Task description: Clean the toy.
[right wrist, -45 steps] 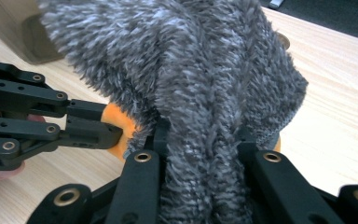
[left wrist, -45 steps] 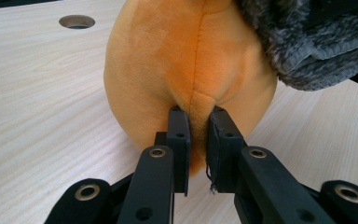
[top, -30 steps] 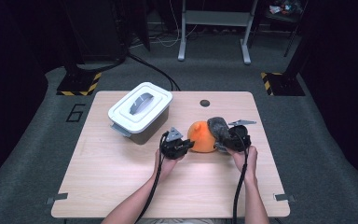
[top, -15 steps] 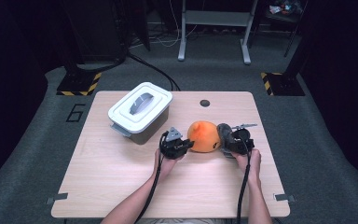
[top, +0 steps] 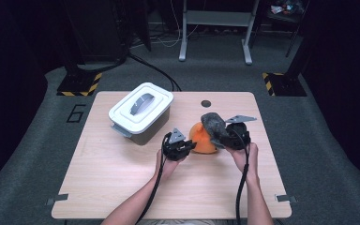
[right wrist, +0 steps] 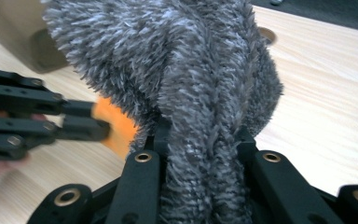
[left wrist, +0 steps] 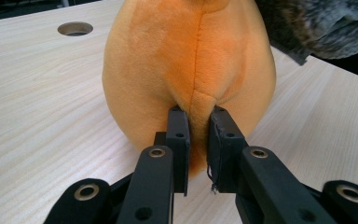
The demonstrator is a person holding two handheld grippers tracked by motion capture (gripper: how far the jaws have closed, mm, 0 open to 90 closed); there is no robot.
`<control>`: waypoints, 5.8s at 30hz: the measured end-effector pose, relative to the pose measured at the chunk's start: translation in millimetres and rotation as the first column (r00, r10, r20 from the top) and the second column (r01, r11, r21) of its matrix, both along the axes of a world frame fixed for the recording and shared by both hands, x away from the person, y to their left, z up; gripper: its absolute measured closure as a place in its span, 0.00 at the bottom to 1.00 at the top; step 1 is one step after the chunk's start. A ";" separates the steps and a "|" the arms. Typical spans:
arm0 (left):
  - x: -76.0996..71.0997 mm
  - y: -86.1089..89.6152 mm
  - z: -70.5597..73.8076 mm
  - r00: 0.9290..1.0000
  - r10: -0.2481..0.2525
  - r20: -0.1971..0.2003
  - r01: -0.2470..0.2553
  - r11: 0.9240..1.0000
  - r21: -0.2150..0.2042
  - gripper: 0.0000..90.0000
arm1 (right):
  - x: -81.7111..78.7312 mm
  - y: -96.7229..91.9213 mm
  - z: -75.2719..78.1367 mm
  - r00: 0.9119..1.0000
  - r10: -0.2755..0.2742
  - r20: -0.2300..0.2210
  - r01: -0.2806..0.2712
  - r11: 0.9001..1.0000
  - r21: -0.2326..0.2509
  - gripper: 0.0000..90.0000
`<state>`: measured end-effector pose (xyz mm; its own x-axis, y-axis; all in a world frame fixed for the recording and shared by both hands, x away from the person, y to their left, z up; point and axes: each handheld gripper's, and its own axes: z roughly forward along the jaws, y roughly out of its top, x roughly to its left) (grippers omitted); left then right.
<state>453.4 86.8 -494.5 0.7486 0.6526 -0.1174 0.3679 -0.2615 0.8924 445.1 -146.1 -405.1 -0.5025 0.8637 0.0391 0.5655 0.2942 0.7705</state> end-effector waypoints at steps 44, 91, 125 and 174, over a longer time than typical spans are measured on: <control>2.6 3.5 -3.9 1.000 -0.010 -0.006 0.010 1.000 -0.013 0.89 | 21.2 -51.1 -53.2 0.975 -0.172 -0.140 0.170 0.985 -0.027 0.80; 2.8 4.6 -18.0 0.999 0.003 -0.039 -0.005 0.999 -0.049 0.87 | 28.7 -22.6 -45.4 0.989 -0.126 -0.078 0.123 0.992 -0.037 0.82; 5.5 -9.7 27.0 0.988 -0.093 0.124 0.089 0.995 0.038 0.93 | 4.9 15.9 -4.4 1.000 -0.006 0.031 0.007 0.999 -0.037 0.82; -2.4 -12.7 21.0 0.982 -0.126 0.142 0.117 0.990 0.073 0.93 | 33.6 -1.6 -7.3 0.993 -0.119 -0.005 0.118 0.991 -0.055 0.82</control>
